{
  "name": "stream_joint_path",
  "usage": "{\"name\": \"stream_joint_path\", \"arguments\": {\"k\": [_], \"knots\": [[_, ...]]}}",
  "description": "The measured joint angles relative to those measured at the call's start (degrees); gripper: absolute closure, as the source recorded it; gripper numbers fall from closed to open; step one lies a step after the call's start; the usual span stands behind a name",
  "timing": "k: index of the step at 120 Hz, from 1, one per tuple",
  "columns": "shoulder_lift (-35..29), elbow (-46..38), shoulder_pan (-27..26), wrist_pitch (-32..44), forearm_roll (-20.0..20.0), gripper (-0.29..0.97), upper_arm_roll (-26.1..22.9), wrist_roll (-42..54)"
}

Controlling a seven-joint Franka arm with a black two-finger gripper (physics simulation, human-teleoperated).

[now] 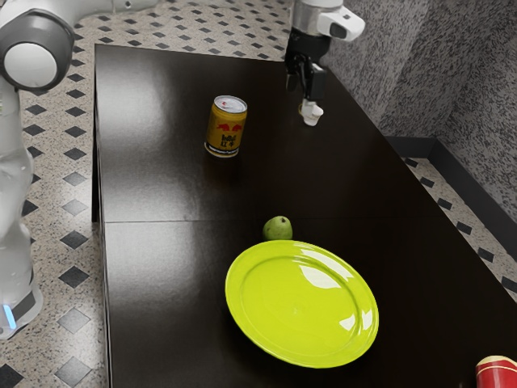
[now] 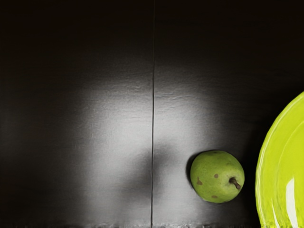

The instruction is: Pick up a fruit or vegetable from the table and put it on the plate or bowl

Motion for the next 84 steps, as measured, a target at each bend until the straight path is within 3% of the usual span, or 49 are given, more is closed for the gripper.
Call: {"name": "stream_joint_path", "arguments": {"k": [27, 41, 57, 74, 84], "knots": [[-0.1, 0.4, 1.7, -1.9, -0.1, 0.0, 0.2, -0.3], [-0.6, 10.9, 3.6, -4.6, -0.4, 0.0, -0.2, -0.2], [1.0, 12.7, 5.8, -5.6, -1.6, 0.0, -0.1, -0.8], [3.6, 10.8, 8.4, -7.5, -4.6, 0.0, -1.3, -12.2], [4.1, 10.8, 7.1, -8.2, -5.8, 0.0, -1.9, -21.8]]}}
